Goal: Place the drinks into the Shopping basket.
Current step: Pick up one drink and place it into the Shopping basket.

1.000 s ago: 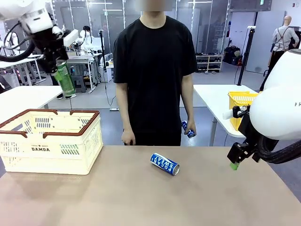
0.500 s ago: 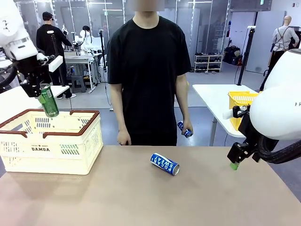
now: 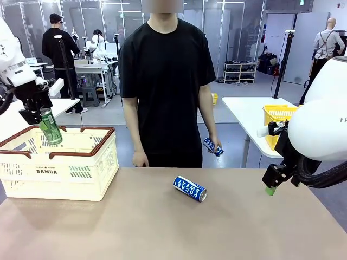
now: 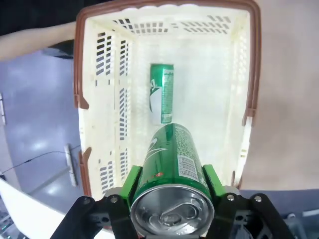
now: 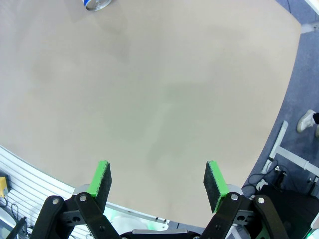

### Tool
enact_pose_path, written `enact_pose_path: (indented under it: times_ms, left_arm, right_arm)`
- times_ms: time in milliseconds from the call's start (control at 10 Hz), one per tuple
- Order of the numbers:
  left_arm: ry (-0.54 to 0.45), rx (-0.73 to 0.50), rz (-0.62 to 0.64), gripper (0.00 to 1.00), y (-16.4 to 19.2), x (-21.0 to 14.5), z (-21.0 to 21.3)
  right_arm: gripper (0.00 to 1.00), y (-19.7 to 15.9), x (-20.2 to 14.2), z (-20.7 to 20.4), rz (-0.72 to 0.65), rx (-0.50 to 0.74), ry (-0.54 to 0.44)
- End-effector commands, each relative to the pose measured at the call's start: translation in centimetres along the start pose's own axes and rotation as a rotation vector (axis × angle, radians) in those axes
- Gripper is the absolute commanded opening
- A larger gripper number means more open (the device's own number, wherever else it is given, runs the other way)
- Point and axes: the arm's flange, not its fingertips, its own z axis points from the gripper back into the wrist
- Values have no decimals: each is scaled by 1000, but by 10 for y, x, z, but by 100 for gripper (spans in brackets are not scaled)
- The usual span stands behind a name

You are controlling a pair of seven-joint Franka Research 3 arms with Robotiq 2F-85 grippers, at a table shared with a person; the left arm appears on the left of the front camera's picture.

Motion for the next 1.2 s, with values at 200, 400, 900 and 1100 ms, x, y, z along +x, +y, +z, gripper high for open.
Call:
enact_pose_path:
  times_ms: [200,400,900,1100]
  left_arm:
    - [-59,-7,-43,60,1,-1,-6]
    - [-4,-25,-1,60,2,-4,-16]
    - [-8,-30,-11,60,2,-3,-20]
    - [17,-89,8,60,24,-18,-34]
  right_arm:
    - [93,0,0,0,5,7,2]
    - [93,0,0,0,5,7,2]
    - [93,0,0,0,5,7,2]
    - [93,0,0,0,5,7,2]
